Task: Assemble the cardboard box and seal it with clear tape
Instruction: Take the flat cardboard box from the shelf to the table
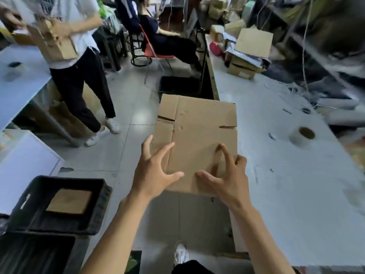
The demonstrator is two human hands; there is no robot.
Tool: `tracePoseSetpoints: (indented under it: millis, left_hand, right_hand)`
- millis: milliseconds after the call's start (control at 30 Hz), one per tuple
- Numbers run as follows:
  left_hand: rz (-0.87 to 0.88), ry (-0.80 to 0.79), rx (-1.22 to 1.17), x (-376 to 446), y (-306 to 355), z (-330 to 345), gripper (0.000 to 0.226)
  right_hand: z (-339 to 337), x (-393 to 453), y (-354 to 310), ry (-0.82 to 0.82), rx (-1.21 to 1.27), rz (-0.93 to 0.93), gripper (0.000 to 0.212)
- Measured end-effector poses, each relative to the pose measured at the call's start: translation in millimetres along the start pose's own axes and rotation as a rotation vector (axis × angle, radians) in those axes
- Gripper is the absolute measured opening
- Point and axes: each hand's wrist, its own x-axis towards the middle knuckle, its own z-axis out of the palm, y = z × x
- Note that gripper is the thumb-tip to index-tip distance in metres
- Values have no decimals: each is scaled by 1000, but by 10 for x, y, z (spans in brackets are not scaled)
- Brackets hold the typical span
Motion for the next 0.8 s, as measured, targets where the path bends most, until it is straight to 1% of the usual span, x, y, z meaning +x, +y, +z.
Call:
tracePoseSetpoints:
  millis: [133, 333, 433, 500, 567, 667, 800]
  left_hand:
    - [32, -30, 13, 860, -60, -56, 84]
    - [69, -101, -7, 2255, -527, -105, 84]
    - [108, -151, 2, 2993, -687, -142, 84]
    - [143, -198, -11, 3454, -727, -160, 83]
    - [187, -255, -25, 3903, -709, -128, 84]
    - [258, -335, -40, 4481, -588, 42, 83]
    - [357, -428, -64, 5076, -319, 536, 81]
  right_hand:
    - [93, 763, -232, 31, 5, 39, 101]
    - [580, 1921, -559, 88, -8, 79, 99]
    - [781, 2489, -753, 104, 7, 159, 99]
    - [838, 2786, -889, 144, 32, 205, 100]
    - [852, 3068, -962, 193, 42, 236, 99]
    - [781, 3435, -966, 245, 69, 335, 98]
    - [576, 3858, -713, 348, 32, 446, 99]
